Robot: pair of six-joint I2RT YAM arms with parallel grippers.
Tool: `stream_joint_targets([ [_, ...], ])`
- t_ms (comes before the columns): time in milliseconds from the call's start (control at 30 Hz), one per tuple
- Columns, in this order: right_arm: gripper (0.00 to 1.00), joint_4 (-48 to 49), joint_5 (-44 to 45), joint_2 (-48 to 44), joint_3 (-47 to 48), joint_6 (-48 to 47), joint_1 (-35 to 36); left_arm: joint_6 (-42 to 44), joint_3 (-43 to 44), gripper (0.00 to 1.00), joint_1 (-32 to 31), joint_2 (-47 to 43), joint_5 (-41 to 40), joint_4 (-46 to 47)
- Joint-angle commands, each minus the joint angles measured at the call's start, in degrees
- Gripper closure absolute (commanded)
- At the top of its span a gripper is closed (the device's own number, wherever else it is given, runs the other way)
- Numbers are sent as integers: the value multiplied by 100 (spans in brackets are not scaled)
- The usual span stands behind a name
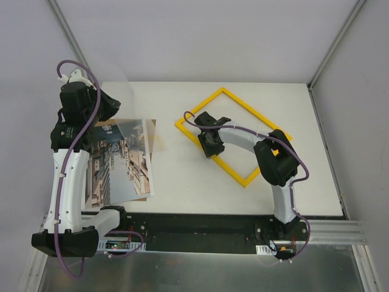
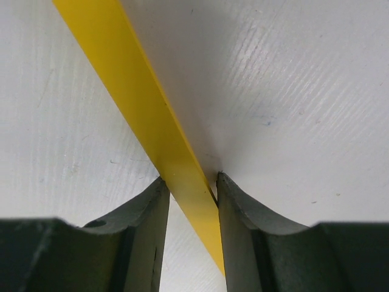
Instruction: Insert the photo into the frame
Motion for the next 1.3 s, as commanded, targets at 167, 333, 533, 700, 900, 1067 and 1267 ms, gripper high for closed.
stream_joint_targets([
  [167, 62, -533, -187, 717, 928, 784, 221, 17, -18, 100, 72, -120, -71, 311],
  [333, 67, -604, -151, 831, 1060, 995, 282, 43, -80, 100, 72, -111, -62, 329],
  [533, 70, -604, -186, 928, 1192, 1136, 326, 17, -115, 100, 81, -94, -27, 390],
  [700, 52, -674, -169, 1034, 1333, 856, 441, 35, -124, 100, 81, -102, -27, 417],
  [900, 48, -771, -292, 1104, 1290, 521, 493, 26, -150, 100, 81, -85, -1, 434],
  [1067, 63, -709, -441, 1008, 1113, 231, 494, 87, -150, 100, 89, -120, -36, 434],
  [1267, 88, -990, -616, 1025, 1543, 231, 467, 140, -106, 100, 81, -155, -80, 443],
])
